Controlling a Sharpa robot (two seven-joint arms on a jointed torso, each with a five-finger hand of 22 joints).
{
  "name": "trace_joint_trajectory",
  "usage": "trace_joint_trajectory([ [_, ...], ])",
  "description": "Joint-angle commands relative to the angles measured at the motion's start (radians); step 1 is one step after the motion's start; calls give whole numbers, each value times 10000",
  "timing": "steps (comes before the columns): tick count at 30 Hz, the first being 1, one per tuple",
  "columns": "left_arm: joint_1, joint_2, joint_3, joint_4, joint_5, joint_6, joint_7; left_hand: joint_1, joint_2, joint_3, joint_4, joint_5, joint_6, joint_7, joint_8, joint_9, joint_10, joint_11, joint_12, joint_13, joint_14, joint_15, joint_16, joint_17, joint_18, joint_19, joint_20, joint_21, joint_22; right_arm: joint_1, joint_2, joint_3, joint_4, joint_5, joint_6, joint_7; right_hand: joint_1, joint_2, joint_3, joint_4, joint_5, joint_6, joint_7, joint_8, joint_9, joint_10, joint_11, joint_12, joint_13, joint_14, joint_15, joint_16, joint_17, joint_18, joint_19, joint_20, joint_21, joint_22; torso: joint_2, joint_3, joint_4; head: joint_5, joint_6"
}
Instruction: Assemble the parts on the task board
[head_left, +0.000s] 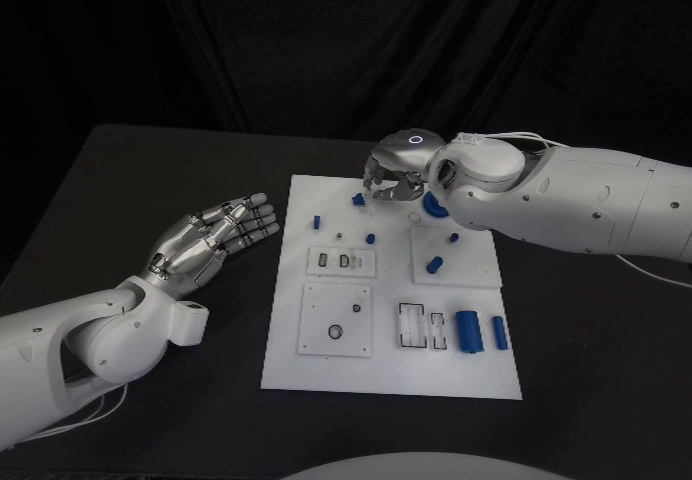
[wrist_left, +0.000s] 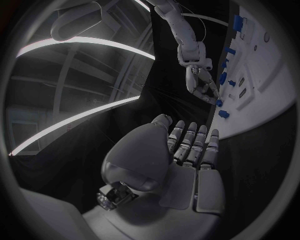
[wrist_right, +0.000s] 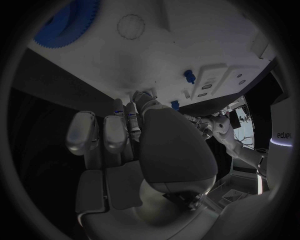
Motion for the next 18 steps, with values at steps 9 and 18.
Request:
trace_joint_trajectory([
  [9,10,15,-7,-8,-14,185,2034,-90,-54,100,4,-10,10,82,29,13,-22,72,58,12,-2,43,42,9,-156,-72,14,-67,-15,-47,-112,7,145,185,-599,158,-146,150,-24,-11,166,-217,197,-178,-58,-341,27,6,79,-205,0,-178,-173,106,-212,-18,-221,-146,6,2,-8,12,14],
  [18,10,3,-8,-11,-14,180,2033,-90,-54,100,4,-10,10,82,29,13,-22,72,58,12,-2,43,42,9,-156,-72,14,-67,-15,-53,-76,8,307,547,-1216,476,-439,306,-84,152,86,-183,380,-239,-107,-372,110,163,169,-74,188,76,240,48,-63,138,-62,141,4,-1,-4,46,32],
])
